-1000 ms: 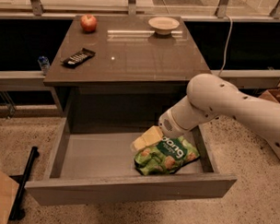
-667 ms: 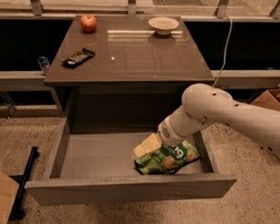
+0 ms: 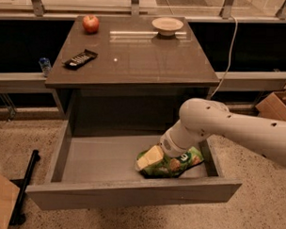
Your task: Pick green rice chip bag from top drawer and place on counter
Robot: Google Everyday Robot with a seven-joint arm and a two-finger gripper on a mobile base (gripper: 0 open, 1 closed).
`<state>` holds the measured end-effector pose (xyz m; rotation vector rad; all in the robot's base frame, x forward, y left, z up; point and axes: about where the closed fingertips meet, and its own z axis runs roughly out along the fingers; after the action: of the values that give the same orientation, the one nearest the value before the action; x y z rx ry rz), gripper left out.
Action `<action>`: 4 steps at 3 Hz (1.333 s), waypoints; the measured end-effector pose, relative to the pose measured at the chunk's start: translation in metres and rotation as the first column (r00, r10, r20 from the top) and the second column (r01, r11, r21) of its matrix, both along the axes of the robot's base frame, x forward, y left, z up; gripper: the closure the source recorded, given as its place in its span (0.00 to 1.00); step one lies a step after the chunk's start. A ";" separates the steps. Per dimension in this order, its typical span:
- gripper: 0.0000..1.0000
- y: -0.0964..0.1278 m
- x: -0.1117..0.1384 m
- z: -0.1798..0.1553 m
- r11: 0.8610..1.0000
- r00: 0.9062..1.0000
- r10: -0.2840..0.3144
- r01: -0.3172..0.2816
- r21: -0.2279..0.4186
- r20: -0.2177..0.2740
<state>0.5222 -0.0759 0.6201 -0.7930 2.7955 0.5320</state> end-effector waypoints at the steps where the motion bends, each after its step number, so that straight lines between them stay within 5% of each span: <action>1: 0.14 0.000 0.000 0.001 1.000 1.000 0.000 0.000 0.000 0.000; 4: 0.84 0.000 0.000 0.004 1.000 1.000 0.000 0.000 0.000 0.000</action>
Offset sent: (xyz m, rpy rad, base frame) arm -0.0016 -0.0222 -0.0230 -0.0763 0.0222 -0.1008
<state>0.5222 -0.0759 0.6245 -0.7930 2.7956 0.5318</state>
